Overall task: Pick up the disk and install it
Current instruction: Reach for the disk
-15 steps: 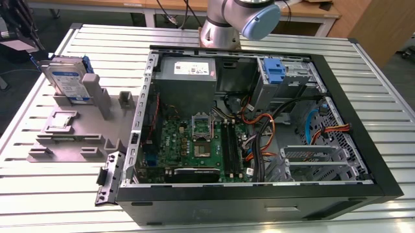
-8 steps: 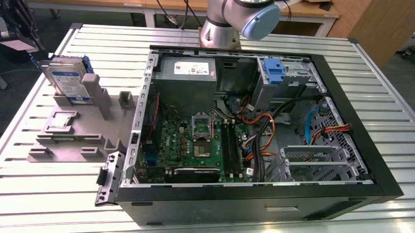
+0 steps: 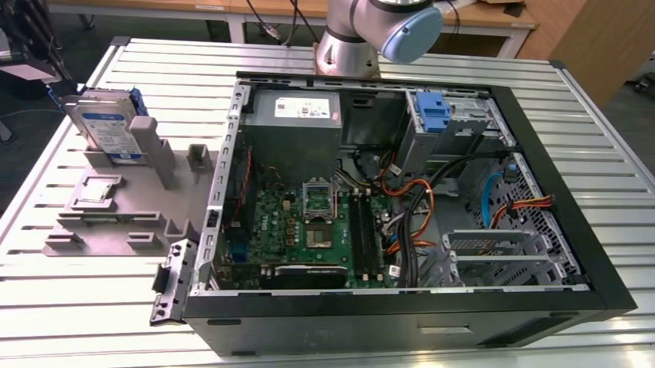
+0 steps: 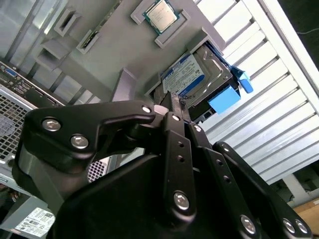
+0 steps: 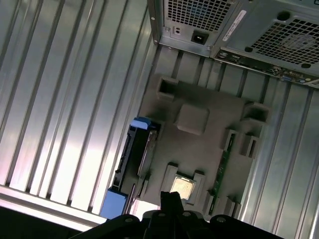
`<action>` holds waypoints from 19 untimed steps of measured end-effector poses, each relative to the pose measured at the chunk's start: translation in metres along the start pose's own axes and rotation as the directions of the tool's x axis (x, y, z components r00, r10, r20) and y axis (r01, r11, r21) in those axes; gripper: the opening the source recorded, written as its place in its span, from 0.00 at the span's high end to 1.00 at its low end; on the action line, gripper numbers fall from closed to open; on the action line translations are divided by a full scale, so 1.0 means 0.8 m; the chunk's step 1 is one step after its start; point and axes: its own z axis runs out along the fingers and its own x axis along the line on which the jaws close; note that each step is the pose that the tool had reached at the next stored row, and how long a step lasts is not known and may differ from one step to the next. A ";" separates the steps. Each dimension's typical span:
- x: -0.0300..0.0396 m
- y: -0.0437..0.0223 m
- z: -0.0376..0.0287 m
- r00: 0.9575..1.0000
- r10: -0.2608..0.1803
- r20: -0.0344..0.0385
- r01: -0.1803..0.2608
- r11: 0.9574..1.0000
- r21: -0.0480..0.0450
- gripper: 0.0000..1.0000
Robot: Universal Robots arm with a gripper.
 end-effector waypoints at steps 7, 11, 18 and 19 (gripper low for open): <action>0.0023 0.0037 0.0003 1.000 0.010 -0.014 -0.009 0.998 0.059 0.90; 0.0044 0.0045 0.0007 0.999 0.037 -0.014 -0.036 0.997 0.063 0.90; 0.0083 0.0054 0.0022 0.996 0.087 -0.014 -0.086 0.994 0.069 0.90; 0.0101 0.0059 0.0030 0.996 0.087 -0.014 -0.086 0.994 0.069 0.90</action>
